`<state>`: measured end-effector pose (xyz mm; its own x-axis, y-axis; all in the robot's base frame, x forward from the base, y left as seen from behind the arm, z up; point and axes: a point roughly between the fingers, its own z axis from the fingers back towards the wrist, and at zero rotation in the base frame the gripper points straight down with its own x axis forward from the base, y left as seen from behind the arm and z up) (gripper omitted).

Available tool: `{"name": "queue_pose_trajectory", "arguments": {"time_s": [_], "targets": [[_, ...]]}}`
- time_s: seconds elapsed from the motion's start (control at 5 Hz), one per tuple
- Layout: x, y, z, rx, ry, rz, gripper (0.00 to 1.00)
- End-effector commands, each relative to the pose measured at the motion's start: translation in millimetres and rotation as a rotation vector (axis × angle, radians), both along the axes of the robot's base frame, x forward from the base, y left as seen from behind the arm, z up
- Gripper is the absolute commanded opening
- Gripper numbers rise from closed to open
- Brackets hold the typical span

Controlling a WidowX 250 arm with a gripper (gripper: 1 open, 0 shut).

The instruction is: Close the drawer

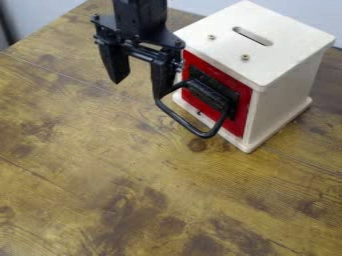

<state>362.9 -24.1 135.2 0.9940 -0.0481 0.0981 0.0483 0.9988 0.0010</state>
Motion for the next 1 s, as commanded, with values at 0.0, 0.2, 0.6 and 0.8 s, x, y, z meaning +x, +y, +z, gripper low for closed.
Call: {"name": "queue_pose_trajectory", "arguments": {"time_s": [0.0,0.2,0.6,0.8], "targets": [[14.3,16,20.9,-0.001,-0.066,0.042,1.0],[23.2,22,20.7,-0.002,-0.065,0.055,1.0],[23.8,19,0.4,-0.005,-0.044,0.054,1.0],[25.4,17,-8.6,-0.004,-0.048,0.05,1.0]]}}
